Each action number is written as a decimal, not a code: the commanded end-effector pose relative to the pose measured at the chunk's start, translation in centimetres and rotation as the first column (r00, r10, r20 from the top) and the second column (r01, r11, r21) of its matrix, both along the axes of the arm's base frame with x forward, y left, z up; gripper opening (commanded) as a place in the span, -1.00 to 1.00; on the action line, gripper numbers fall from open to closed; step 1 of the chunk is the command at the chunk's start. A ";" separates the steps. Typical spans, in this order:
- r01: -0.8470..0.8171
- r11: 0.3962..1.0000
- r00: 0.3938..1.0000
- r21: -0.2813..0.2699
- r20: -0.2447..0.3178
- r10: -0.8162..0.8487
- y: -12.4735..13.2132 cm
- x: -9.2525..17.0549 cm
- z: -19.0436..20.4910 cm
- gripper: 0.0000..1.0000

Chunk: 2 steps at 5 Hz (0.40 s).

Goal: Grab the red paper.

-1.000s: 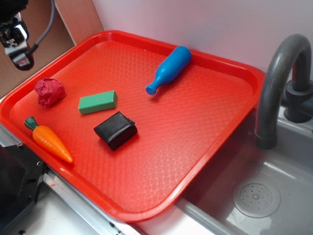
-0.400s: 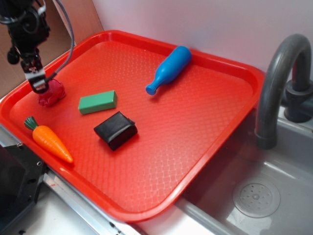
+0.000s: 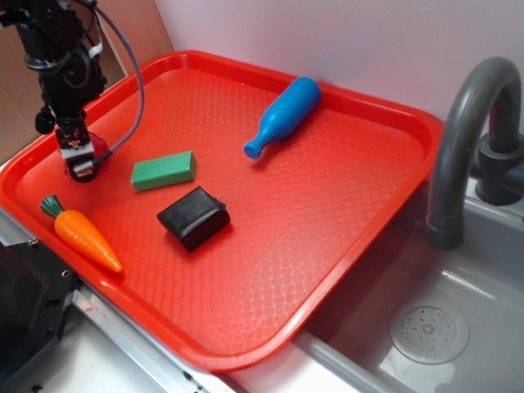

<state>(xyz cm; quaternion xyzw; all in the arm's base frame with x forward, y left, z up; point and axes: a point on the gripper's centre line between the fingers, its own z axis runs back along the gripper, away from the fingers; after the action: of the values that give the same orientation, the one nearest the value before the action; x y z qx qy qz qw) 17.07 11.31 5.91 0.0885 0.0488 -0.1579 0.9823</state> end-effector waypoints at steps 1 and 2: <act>-0.023 1.000 0.999 -0.007 -0.026 0.023 0.9 1.0 -1.4 1.00; -0.025 1.000 0.999 -0.008 -0.023 0.024 1.0 0.8 -1.2 -1.00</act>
<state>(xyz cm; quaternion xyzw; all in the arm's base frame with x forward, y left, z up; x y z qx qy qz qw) 17.48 11.89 3.88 0.0752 0.0778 -0.1533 0.9822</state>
